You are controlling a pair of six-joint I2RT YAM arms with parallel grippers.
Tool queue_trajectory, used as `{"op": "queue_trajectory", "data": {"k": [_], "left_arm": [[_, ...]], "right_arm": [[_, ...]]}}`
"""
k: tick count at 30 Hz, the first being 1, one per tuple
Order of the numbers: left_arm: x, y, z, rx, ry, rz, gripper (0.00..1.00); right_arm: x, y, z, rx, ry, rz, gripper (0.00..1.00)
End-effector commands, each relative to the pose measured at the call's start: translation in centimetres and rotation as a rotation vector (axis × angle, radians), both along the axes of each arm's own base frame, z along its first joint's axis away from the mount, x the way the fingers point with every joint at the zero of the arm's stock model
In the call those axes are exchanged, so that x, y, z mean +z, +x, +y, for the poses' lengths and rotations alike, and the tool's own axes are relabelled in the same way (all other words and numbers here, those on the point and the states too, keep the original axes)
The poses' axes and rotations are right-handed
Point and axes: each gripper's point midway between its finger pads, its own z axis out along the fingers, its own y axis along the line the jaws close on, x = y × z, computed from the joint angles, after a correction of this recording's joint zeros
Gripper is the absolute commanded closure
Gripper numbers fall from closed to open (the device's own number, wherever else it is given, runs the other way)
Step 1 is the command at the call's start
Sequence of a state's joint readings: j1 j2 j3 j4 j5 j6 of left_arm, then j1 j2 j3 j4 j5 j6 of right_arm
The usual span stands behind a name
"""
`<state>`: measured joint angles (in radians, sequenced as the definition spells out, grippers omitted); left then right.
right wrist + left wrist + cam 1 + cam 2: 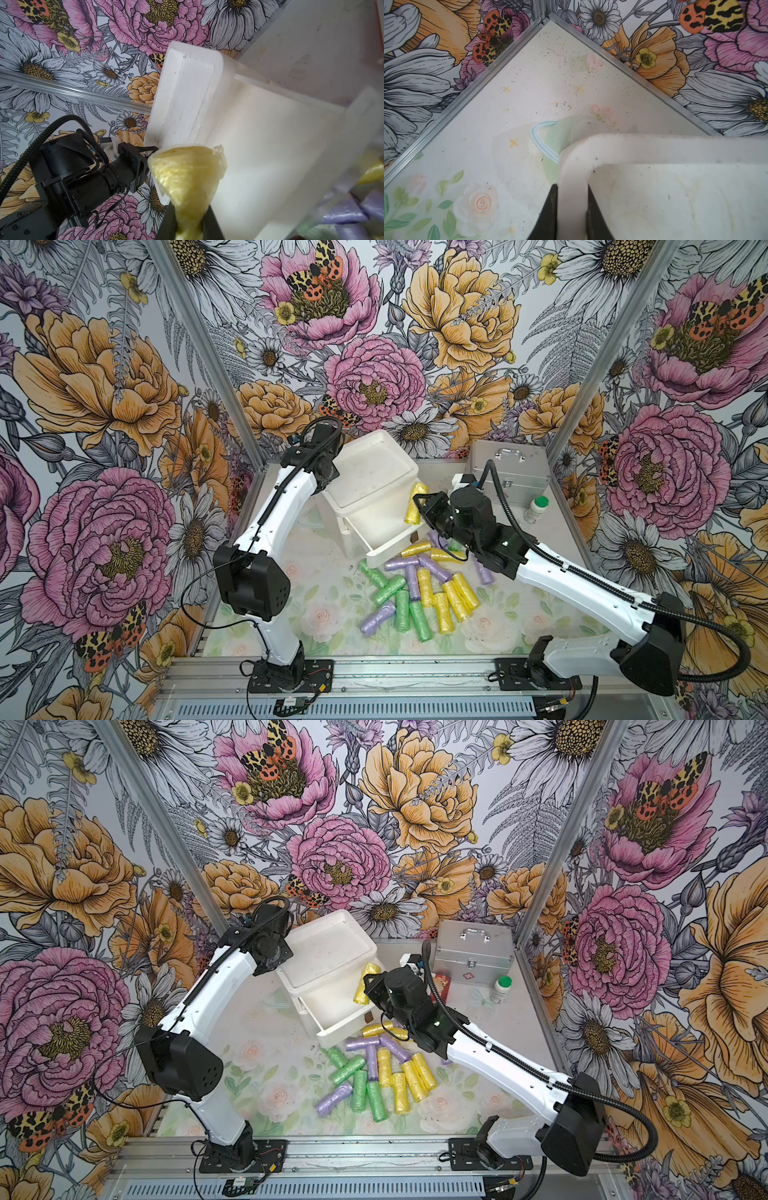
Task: Sort the rolls of trash bags by color and place them into the drawer
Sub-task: Place the roll of trash bags in the drawer.
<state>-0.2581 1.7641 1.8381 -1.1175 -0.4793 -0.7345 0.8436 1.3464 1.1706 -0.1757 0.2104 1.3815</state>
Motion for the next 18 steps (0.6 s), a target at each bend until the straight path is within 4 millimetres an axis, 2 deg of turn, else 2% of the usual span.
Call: {"op": "queue_trajectory", "data": {"k": [1,4,8,18], "left_arm": [[-5.6,0.3,-2.7,0.038,-0.178,0.112,1.0],[-5.6,0.3,-3.0,0.034,-0.182,0.111,1.0],[-5.4,0.4,-3.0,0.033,-0.182,0.106,1.0],[-5.5,0.4,-2.9,0.039,-0.187,0.109,1.0]], "right_arm": [[1.9,1.0,1.5,-0.074,0.145,-0.004,0.96],[1.0,1.3,2.9,-0.081,0.205,0.01,0.95],[0.2,1.8,3.7,-0.087,0.214,0.026,0.94],[-1.0,2.2,3.6,-0.118,0.22,0.051,0.9]]}}
